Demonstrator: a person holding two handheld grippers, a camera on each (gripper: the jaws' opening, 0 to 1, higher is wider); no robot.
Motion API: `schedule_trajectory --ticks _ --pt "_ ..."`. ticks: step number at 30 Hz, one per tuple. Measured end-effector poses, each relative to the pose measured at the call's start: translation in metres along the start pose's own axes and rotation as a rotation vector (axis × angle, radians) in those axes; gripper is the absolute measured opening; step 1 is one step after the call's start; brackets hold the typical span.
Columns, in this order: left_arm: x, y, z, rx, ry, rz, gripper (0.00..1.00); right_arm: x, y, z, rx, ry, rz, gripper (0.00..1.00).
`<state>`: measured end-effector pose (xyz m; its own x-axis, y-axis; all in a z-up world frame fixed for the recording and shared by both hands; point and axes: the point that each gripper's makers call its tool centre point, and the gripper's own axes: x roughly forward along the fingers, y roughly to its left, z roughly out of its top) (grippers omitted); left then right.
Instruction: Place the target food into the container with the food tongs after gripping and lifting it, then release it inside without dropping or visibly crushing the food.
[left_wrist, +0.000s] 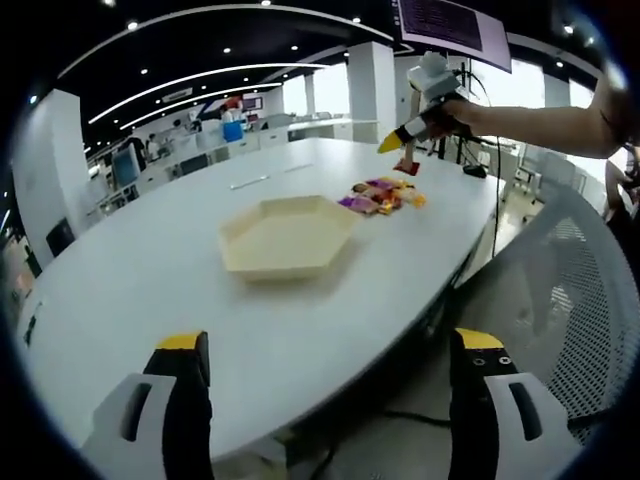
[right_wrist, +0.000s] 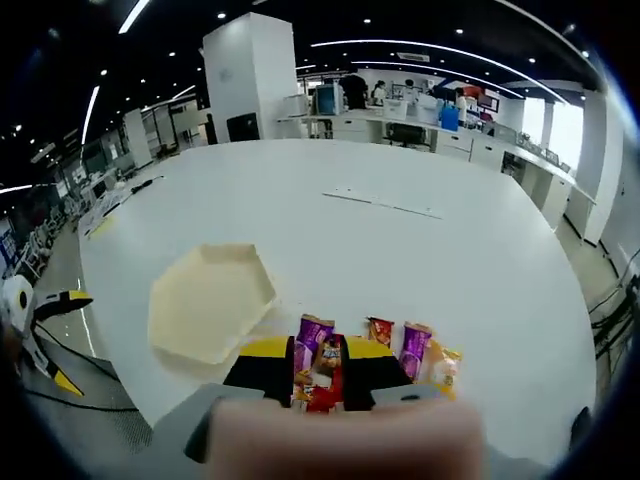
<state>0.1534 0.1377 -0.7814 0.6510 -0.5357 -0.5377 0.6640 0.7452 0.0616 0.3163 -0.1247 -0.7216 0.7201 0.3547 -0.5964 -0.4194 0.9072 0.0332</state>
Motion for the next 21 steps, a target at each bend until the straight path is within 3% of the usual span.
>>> schedule_trajectory --ticks 8,21 --pt "-0.001 0.000 0.002 -0.005 -0.017 0.000 0.98 0.020 0.041 0.044 -0.023 -0.044 0.078 0.17" --pt "-0.001 0.003 0.002 -0.013 -0.014 0.013 0.96 0.061 0.107 0.076 -0.070 -0.058 0.194 0.17"
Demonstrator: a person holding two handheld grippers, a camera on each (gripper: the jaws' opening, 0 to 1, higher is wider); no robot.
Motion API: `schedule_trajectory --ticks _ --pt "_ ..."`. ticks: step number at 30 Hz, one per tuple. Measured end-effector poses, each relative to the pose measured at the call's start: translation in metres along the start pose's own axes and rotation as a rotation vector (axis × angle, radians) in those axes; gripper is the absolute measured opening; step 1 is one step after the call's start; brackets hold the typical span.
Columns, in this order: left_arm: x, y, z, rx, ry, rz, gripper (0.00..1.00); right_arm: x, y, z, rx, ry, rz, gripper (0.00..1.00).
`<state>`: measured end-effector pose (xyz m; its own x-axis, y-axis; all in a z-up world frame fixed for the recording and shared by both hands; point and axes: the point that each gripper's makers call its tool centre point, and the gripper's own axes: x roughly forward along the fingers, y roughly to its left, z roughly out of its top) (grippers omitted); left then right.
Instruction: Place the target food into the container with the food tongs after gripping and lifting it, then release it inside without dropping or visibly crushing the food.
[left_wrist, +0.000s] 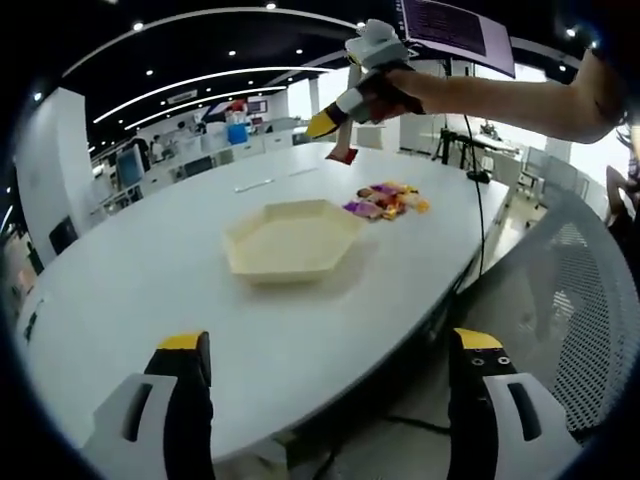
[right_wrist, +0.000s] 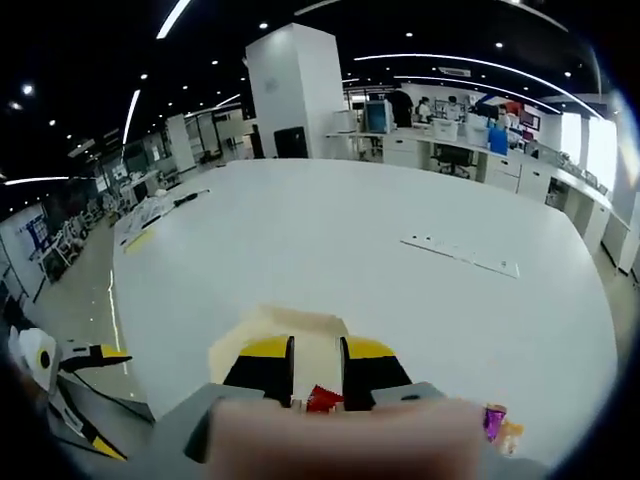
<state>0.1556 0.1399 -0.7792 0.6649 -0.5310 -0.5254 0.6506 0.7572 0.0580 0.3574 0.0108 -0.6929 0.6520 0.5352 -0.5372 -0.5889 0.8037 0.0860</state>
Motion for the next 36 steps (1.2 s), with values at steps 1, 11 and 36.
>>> schedule_trajectory --ticks 1,11,36 --pt "0.000 0.000 0.000 0.000 0.002 0.001 0.96 0.005 0.006 0.002 -0.004 0.002 0.012 0.17" --pt "0.000 0.002 -0.002 0.004 0.011 0.006 0.96 0.035 0.037 0.005 -0.002 0.005 0.079 0.17" --pt "0.000 0.000 -0.003 0.004 0.014 -0.001 0.96 0.005 -0.027 -0.020 0.066 -0.023 -0.011 0.26"
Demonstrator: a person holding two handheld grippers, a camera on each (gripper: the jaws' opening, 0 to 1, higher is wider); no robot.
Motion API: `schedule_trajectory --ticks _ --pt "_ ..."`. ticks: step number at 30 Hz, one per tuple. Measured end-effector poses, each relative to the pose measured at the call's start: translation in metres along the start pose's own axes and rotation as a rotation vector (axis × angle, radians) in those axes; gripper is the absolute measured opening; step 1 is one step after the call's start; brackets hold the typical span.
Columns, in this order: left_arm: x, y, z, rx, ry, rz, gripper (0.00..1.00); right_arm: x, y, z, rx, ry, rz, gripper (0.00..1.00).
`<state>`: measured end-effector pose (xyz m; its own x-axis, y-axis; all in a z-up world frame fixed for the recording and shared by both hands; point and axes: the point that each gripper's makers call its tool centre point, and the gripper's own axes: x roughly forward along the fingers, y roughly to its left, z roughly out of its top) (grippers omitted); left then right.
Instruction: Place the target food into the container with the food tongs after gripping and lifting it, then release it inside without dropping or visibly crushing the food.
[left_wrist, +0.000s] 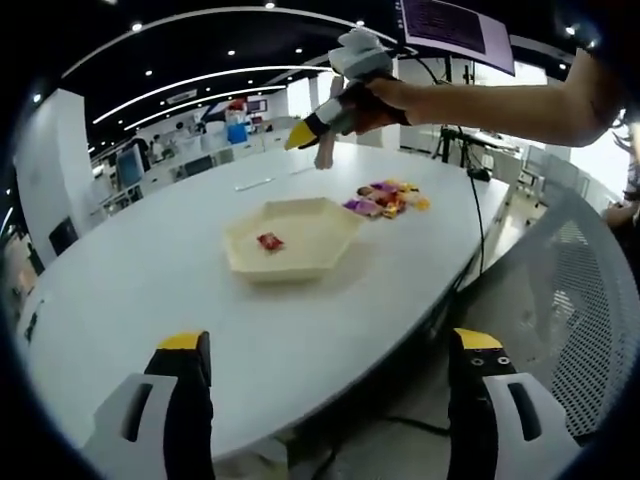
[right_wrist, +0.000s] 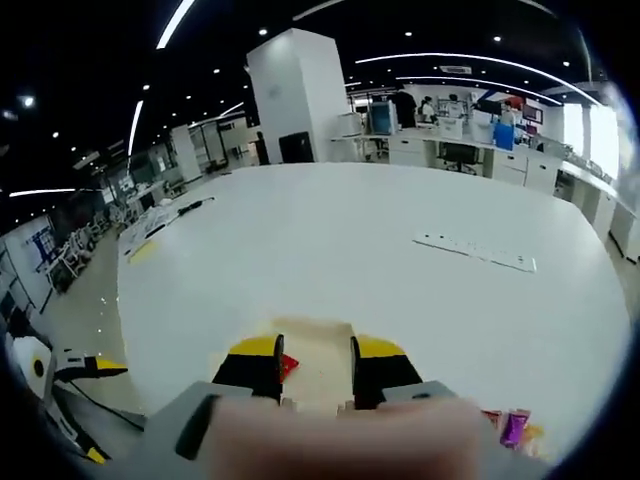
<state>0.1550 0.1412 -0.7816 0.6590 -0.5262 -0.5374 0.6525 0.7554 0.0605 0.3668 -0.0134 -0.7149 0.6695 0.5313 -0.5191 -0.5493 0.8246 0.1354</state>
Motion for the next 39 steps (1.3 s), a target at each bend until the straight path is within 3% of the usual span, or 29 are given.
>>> schedule_trajectory --ticks 6,11,32,39 --pt "0.000 -0.002 -0.002 0.004 0.015 -0.006 0.94 -0.013 -0.035 -0.024 0.055 0.019 -0.060 0.26" --pt "0.000 -0.003 -0.003 0.003 0.019 -0.009 0.94 -0.011 -0.051 -0.041 0.091 0.034 -0.090 0.26" --pt "0.001 -0.002 -0.006 0.008 0.034 -0.006 0.93 0.011 -0.083 -0.088 0.132 0.089 -0.187 0.28" --pt "0.001 -0.002 -0.006 0.007 0.034 -0.003 0.93 0.019 -0.080 -0.096 0.133 0.097 -0.207 0.28"
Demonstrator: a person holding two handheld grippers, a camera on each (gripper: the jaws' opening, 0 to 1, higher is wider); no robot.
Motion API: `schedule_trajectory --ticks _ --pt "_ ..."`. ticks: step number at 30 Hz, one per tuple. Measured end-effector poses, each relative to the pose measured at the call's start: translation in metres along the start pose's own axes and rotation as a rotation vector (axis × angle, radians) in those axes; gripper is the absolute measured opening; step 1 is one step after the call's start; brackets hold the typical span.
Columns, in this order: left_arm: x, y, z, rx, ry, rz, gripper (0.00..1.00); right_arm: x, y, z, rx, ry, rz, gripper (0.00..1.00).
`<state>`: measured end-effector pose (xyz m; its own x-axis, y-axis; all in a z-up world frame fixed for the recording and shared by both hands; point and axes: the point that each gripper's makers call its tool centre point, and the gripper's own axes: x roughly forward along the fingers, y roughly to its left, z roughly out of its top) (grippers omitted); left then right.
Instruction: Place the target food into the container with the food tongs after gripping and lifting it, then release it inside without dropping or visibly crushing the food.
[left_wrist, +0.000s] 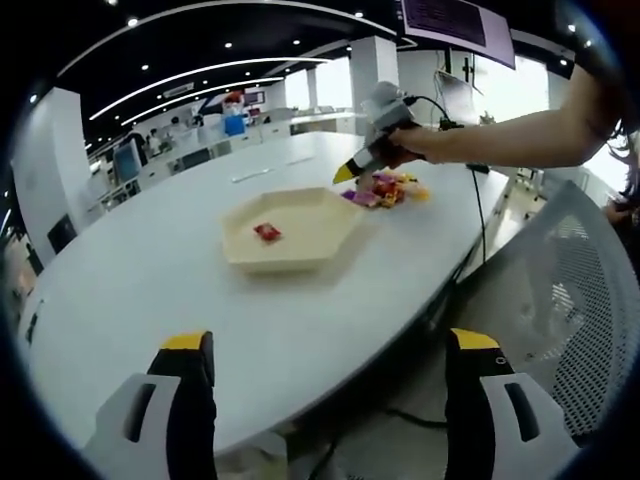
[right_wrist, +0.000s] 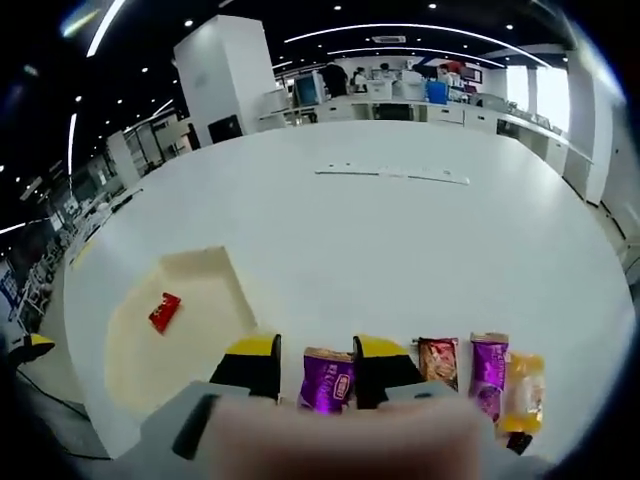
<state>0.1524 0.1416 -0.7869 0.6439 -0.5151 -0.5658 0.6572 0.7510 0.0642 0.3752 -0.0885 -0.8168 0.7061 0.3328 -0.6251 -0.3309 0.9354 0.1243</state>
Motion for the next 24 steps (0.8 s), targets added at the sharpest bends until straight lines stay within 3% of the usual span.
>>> schedule_trajectory --ticks 4,6,7,8,24 --pt "0.0002 -0.0001 -0.0003 0.002 0.001 0.000 0.93 0.0026 0.0008 -0.0012 0.010 0.002 -0.003 0.28" --pt "0.0002 0.0008 -0.0017 0.008 0.010 0.004 0.92 0.0015 0.0013 -0.0008 -0.017 -0.007 -0.015 0.25" --pt "0.0005 0.0009 -0.0022 0.012 0.012 0.005 0.91 0.0010 -0.0036 -0.0001 -0.076 -0.008 -0.041 0.25" --pt "0.0006 0.0005 -0.0021 0.010 0.012 0.003 0.91 0.0017 0.0021 -0.0008 -0.040 -0.008 -0.021 0.24" --pt "0.0006 0.0015 -0.0027 0.001 0.012 0.005 0.92 -0.0030 -0.0063 0.0030 -0.036 -0.021 -0.045 0.21"
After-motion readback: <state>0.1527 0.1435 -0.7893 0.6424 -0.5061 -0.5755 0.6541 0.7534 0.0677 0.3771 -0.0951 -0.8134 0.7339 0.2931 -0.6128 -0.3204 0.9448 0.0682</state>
